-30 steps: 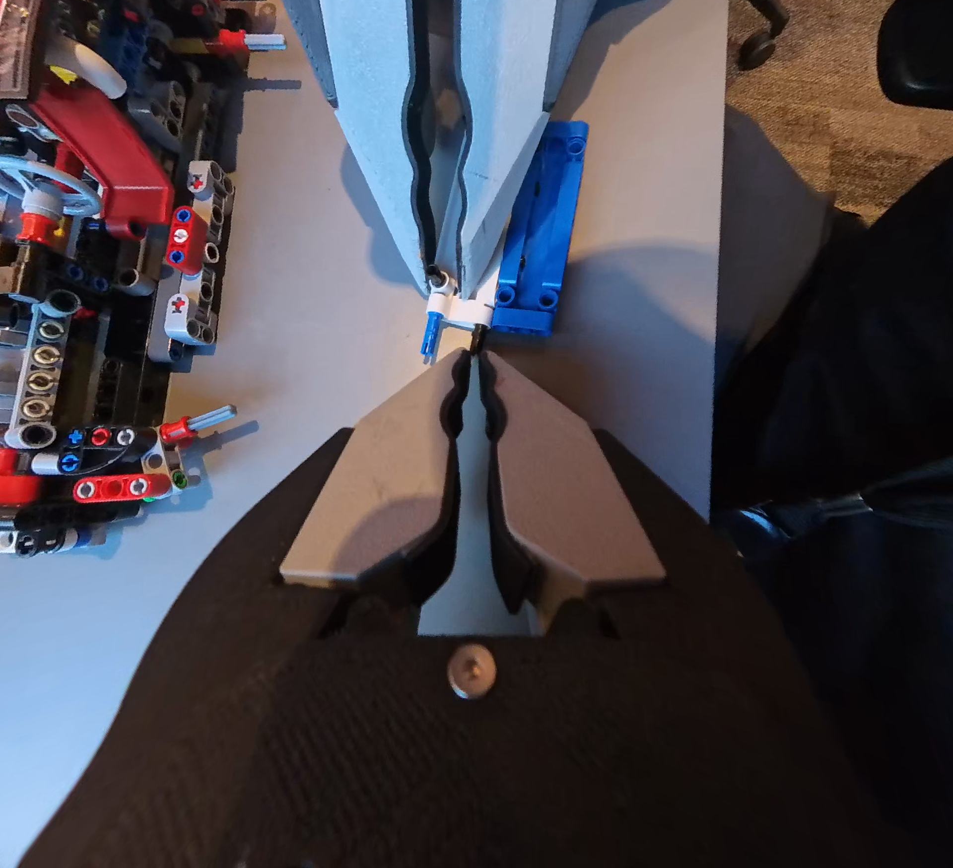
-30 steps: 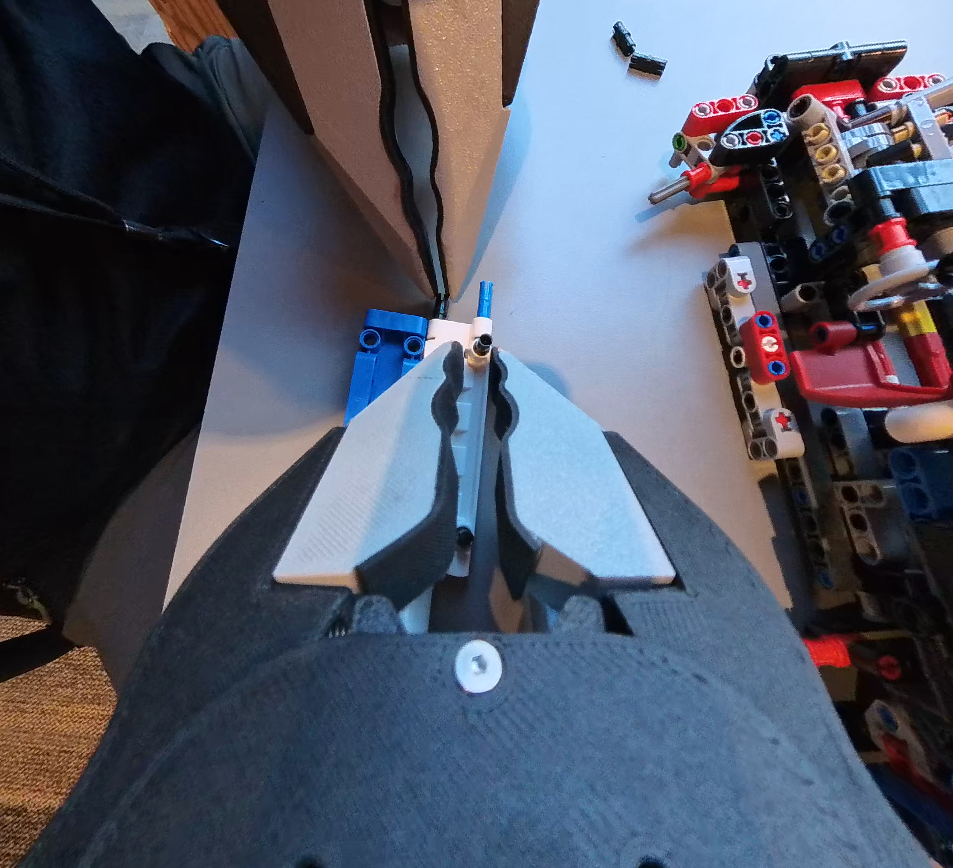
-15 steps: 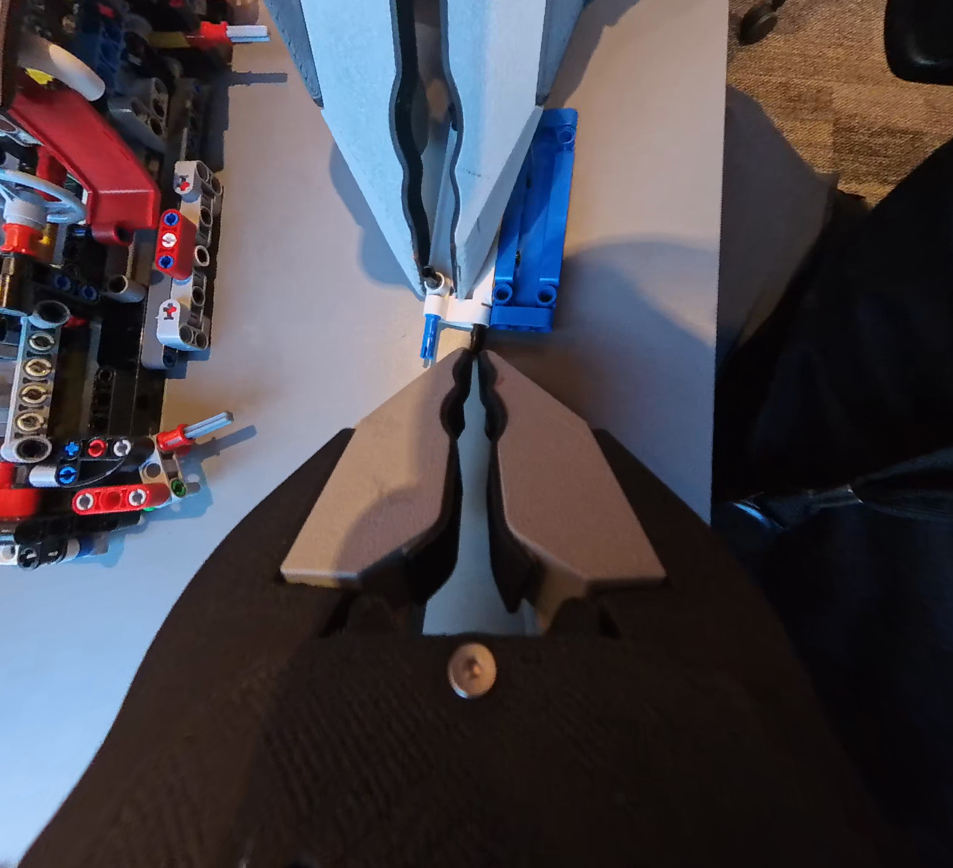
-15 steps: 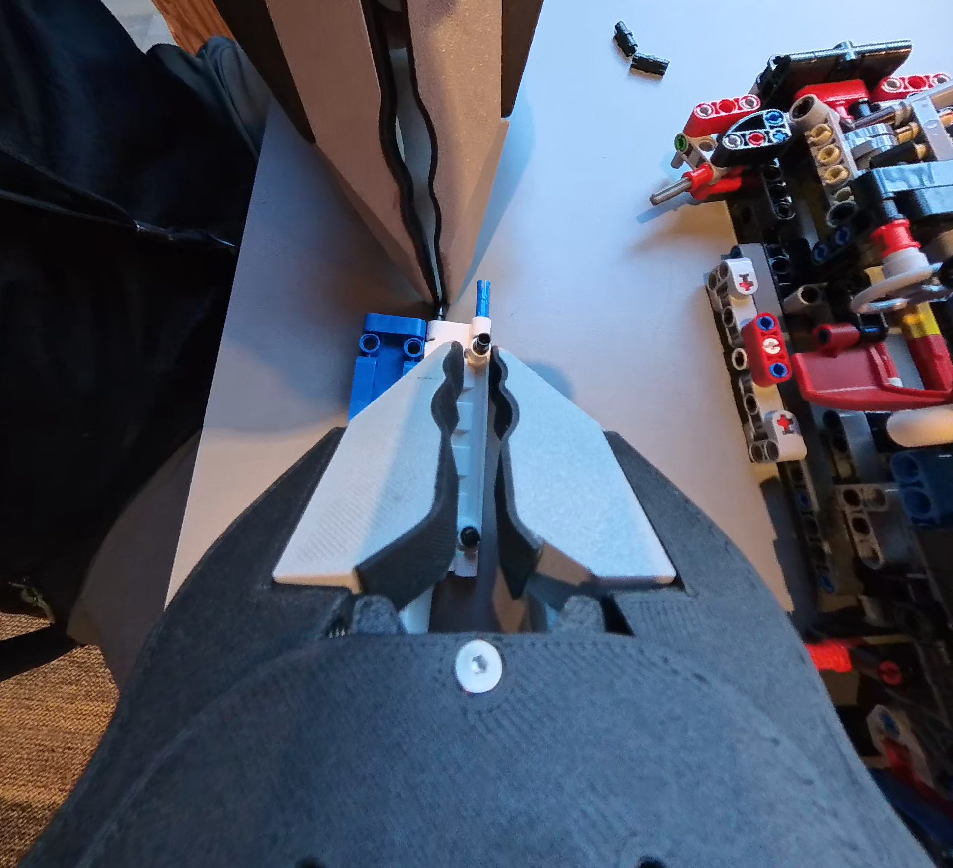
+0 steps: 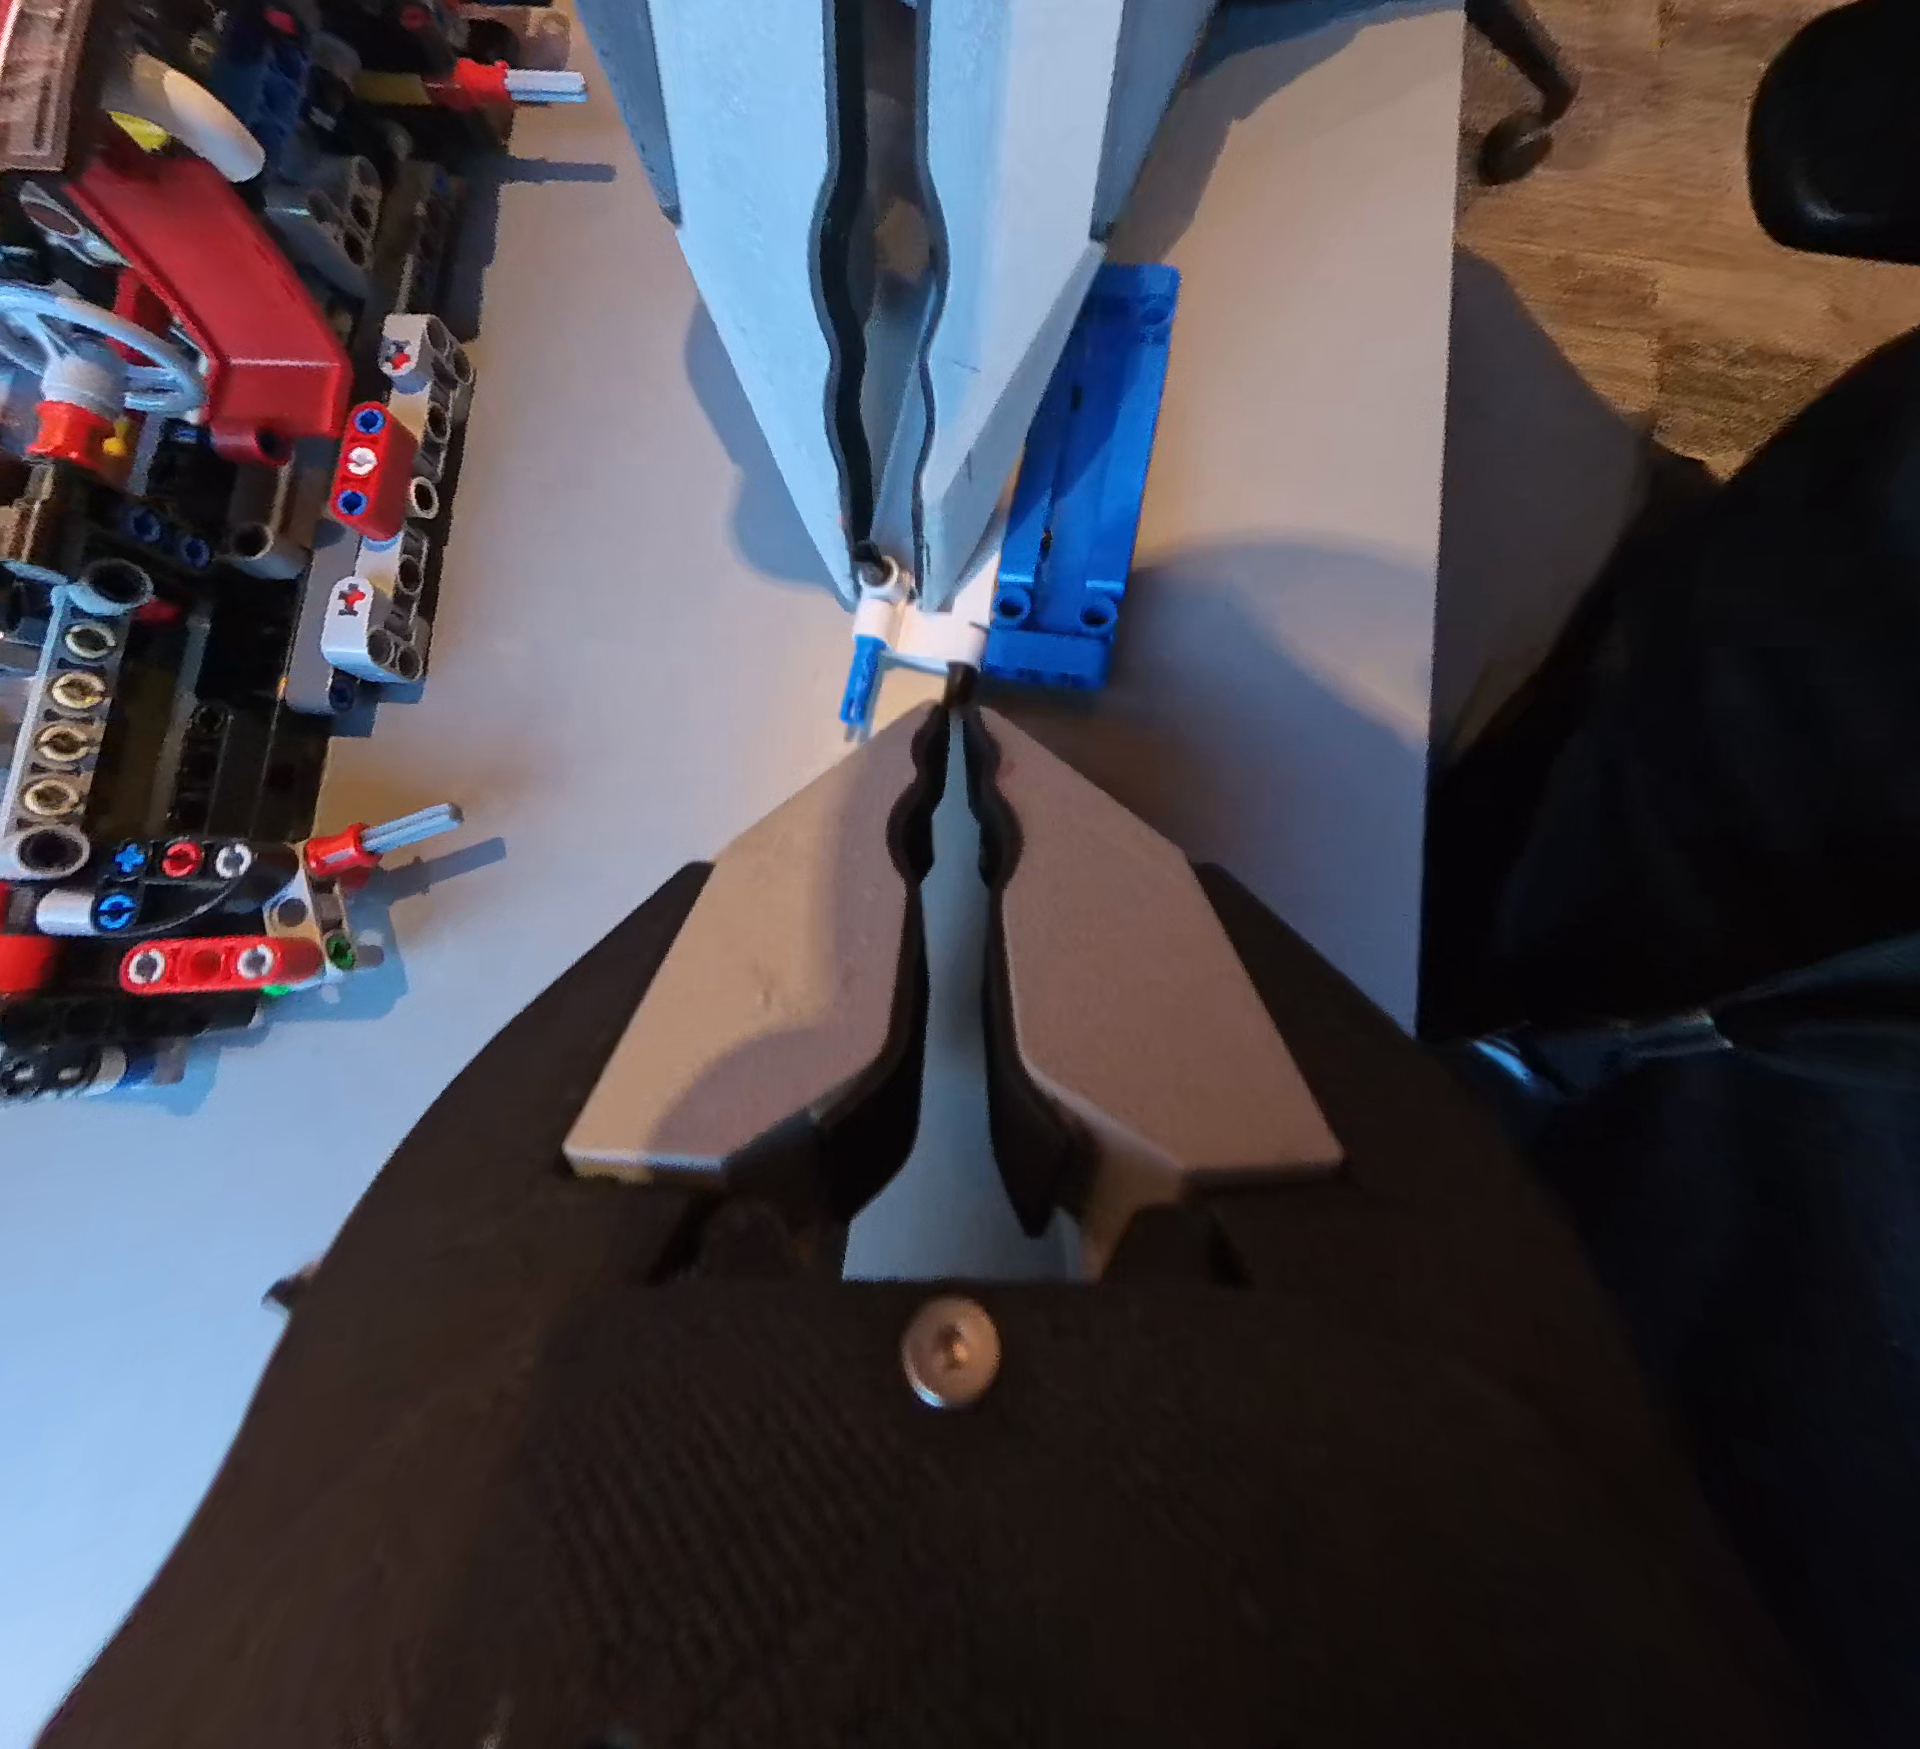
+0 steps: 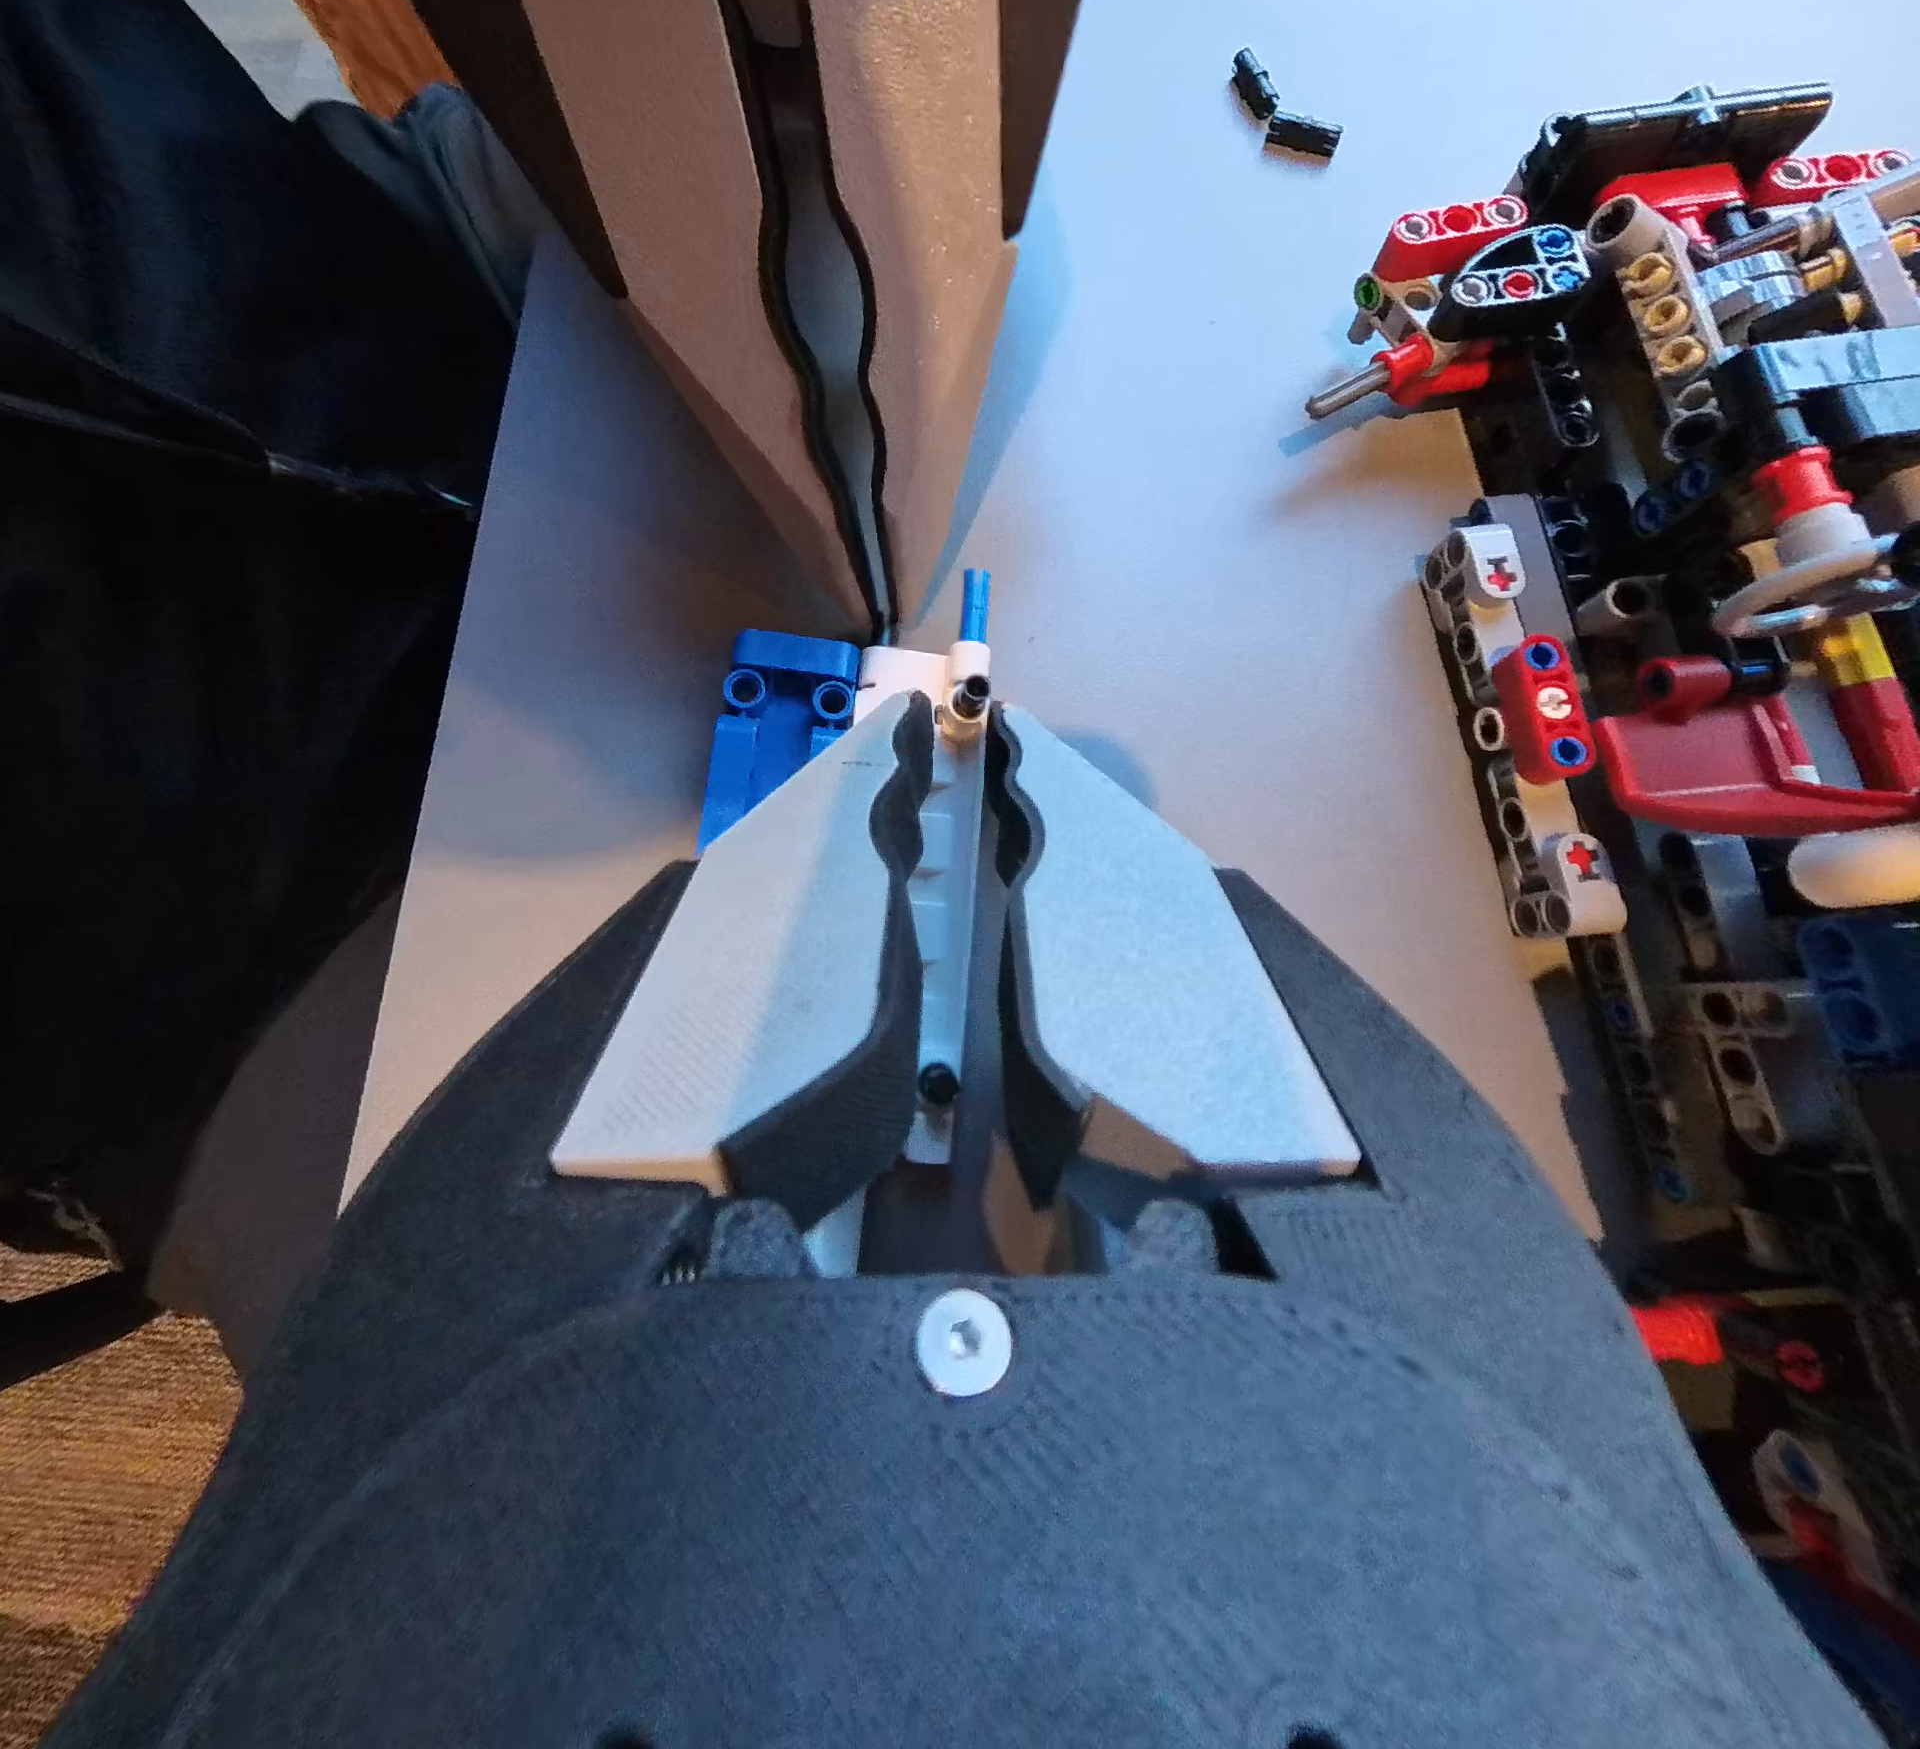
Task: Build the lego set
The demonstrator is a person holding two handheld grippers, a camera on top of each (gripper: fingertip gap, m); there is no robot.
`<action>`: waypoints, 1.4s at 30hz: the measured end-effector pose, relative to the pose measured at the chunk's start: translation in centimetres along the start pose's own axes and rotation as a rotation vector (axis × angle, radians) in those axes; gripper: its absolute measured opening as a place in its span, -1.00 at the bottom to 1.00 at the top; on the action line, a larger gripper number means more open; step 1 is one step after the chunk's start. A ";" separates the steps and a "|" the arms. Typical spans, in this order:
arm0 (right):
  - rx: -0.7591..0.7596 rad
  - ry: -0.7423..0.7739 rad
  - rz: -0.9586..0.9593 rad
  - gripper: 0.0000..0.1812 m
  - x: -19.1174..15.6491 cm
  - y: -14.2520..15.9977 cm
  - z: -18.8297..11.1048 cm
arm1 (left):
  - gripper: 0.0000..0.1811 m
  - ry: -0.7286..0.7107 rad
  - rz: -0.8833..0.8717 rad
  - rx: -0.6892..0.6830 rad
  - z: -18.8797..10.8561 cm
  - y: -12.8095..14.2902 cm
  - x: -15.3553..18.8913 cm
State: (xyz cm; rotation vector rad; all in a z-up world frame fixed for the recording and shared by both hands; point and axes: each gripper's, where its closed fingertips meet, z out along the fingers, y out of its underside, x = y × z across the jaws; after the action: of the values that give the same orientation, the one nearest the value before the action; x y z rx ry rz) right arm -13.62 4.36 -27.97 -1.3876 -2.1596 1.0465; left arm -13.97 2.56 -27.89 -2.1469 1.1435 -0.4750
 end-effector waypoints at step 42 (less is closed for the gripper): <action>0.229 0.247 0.079 -0.72 1.4 -1.3 -5.2 | -0.83 -0.243 -0.207 -0.088 -8.4 8.5 -10.0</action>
State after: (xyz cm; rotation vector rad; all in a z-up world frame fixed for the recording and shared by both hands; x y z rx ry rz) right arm -11.70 7.32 -23.66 -1.4208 -1.7643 1.0523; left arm -29.48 4.28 -27.78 -2.3371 0.8273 -0.2479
